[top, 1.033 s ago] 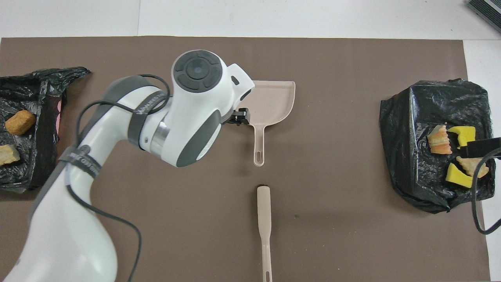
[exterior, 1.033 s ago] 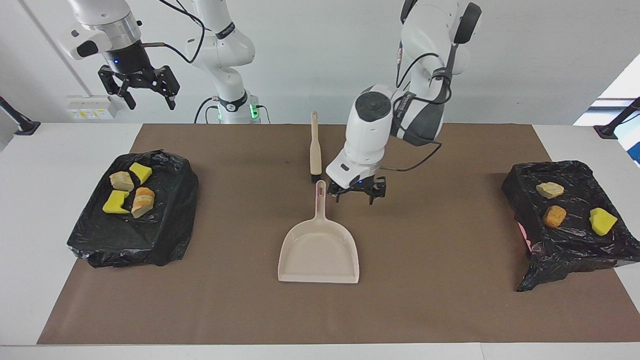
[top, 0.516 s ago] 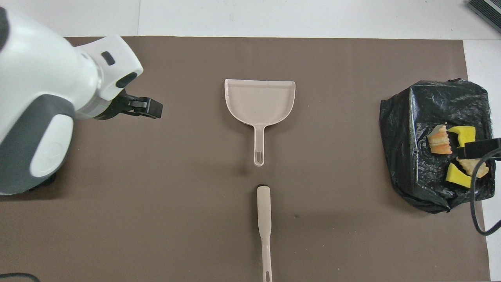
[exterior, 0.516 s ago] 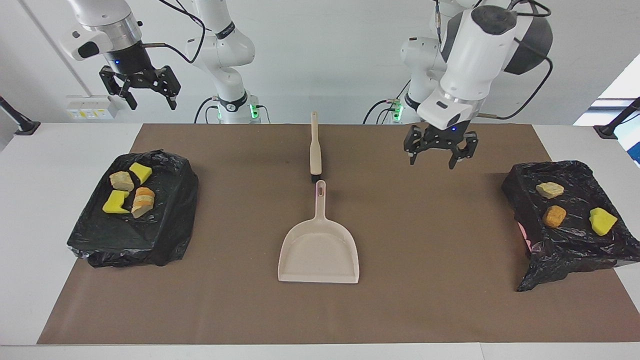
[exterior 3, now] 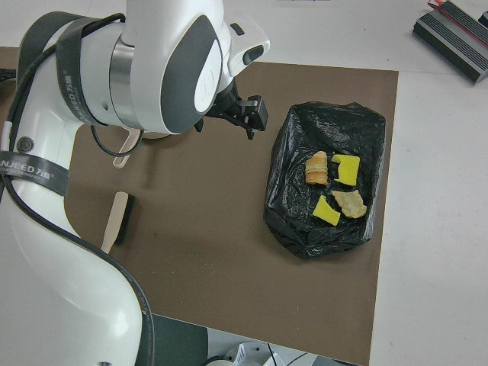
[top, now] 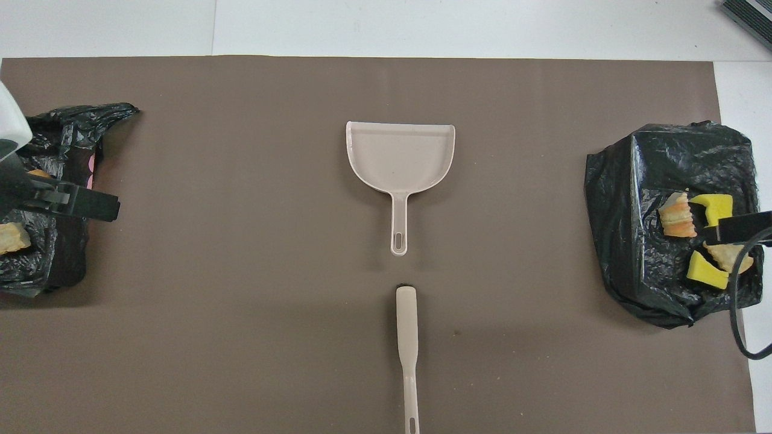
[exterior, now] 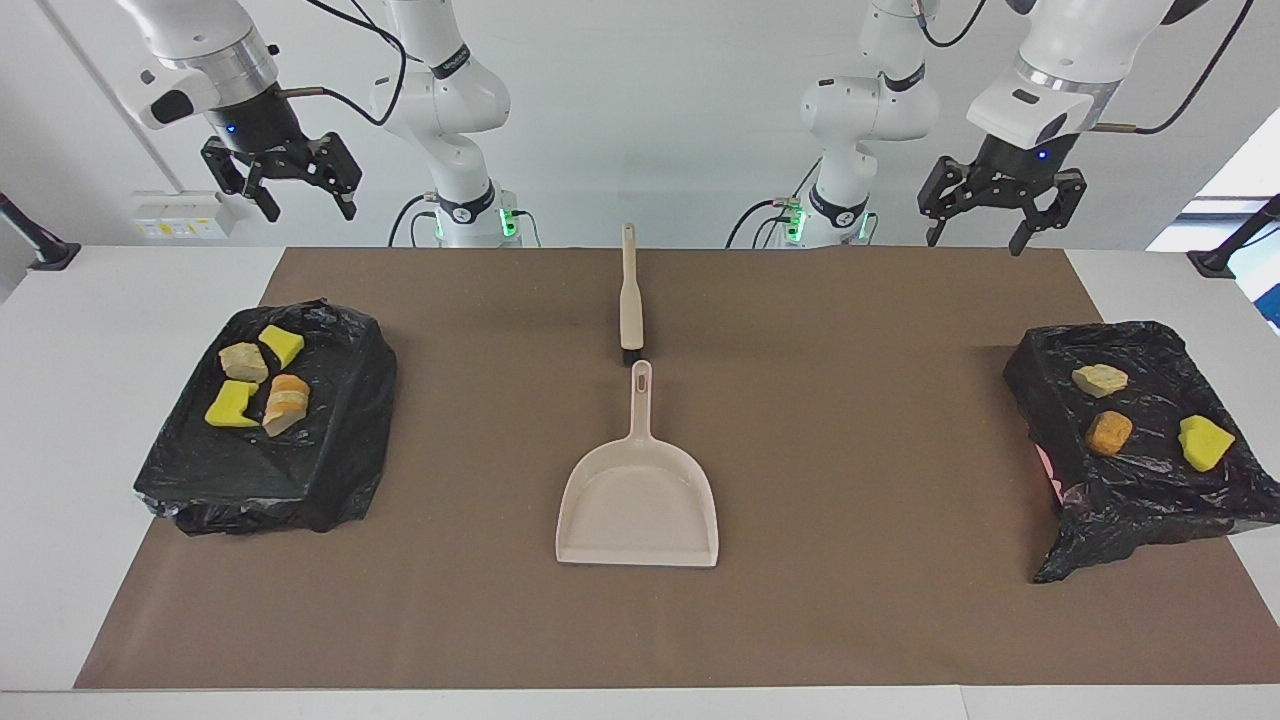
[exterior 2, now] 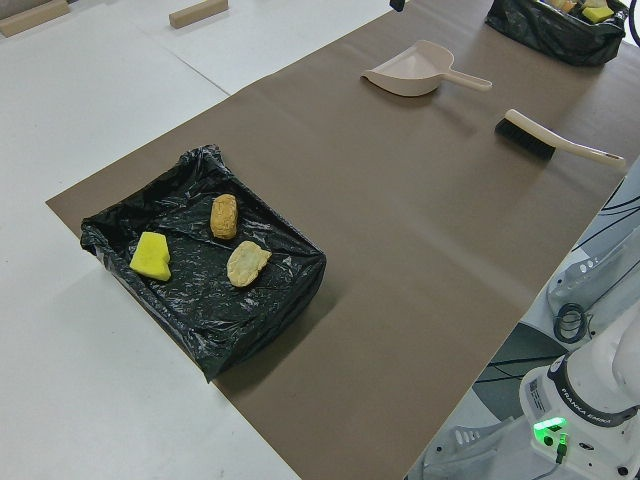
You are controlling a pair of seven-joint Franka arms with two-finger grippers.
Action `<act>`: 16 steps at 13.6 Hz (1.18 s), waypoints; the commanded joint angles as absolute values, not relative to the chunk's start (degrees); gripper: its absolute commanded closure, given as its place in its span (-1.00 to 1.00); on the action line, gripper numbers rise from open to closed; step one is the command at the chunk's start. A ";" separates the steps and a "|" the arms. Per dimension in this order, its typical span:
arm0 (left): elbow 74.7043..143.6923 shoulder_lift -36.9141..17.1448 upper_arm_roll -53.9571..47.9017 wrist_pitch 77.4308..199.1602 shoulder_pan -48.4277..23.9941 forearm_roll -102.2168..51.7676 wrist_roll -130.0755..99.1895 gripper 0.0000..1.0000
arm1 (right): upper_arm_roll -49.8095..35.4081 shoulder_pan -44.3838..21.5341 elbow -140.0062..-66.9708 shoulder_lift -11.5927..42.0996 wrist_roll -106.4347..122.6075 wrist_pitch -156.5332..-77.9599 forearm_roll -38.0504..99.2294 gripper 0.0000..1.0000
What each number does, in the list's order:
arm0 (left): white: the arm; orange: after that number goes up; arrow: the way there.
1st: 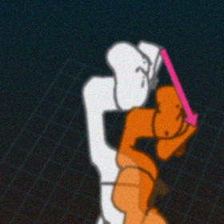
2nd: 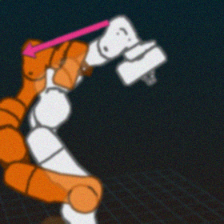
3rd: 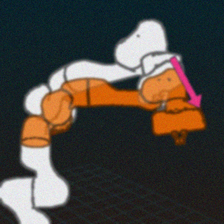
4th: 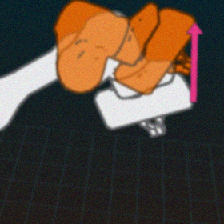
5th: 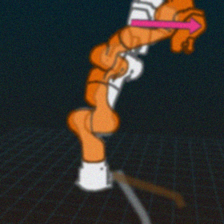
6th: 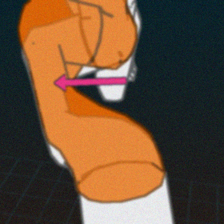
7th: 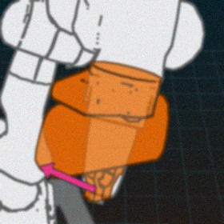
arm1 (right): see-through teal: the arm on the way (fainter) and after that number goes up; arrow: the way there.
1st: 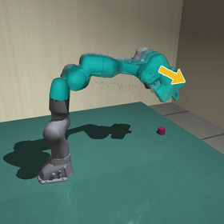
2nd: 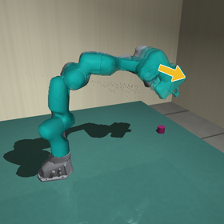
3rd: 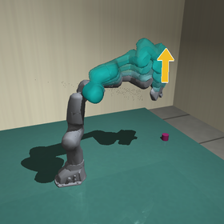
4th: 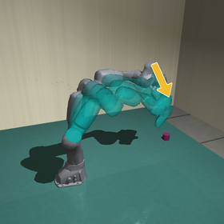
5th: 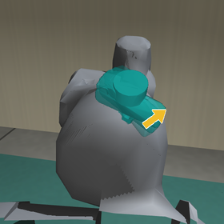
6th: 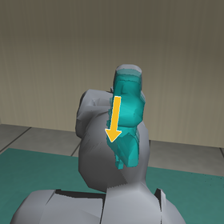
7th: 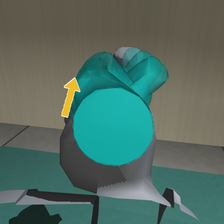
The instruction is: Sweep and dump trash in bin
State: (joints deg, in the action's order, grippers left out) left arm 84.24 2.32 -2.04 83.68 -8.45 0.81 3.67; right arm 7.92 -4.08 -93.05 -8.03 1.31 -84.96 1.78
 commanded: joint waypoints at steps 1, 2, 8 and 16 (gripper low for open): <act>82.27 1.67 -2.11 80.59 -7.29 -0.09 5.89 -1.00 | 7.65 -3.25 -92.37 -7.82 3.25 -84.29 -0.42 -1.00; 82.87 2.10 -1.94 80.68 -7.29 -0.09 5.89 -1.00 | 7.65 -3.25 -92.37 -7.82 3.69 -84.29 -0.79 -1.00; 83.14 2.46 -1.58 80.68 -5.45 -0.09 5.89 -1.00 | 7.56 -3.25 -92.46 -7.82 3.34 -84.29 -0.62 -1.00; 83.23 2.46 -1.58 80.77 -3.69 -0.09 7.47 -1.00 | 7.65 -3.25 -92.46 -7.82 3.34 -84.29 -0.62 -1.00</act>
